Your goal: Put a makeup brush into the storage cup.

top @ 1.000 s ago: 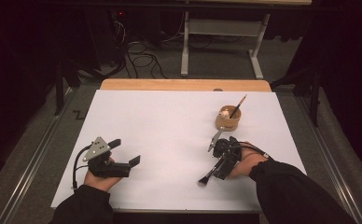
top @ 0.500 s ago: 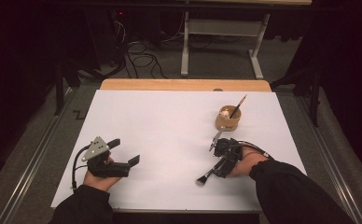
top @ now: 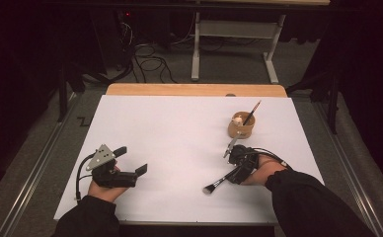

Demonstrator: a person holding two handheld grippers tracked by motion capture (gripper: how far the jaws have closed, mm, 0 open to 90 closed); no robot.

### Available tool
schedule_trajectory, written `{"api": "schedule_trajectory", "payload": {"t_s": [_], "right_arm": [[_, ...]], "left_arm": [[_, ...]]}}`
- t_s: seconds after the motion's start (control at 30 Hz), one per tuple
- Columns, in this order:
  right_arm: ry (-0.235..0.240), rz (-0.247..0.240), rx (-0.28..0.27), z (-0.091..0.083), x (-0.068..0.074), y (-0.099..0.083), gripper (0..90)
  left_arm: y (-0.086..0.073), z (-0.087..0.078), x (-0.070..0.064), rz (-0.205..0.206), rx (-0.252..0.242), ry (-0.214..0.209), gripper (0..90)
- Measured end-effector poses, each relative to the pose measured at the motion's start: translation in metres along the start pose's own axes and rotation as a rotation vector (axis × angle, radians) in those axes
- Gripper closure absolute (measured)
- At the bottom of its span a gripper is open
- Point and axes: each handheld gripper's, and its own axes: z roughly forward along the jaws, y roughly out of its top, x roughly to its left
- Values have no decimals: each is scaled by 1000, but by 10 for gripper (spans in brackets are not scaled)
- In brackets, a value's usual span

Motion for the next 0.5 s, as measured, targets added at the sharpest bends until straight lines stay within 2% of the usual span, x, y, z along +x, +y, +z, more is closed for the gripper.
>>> {"api": "schedule_trajectory", "payload": {"t_s": [0.5], "right_arm": [[0,12,-6,-2,3,-1,414]], "left_arm": [[0,-1,0,0,-2,2,3]]}}
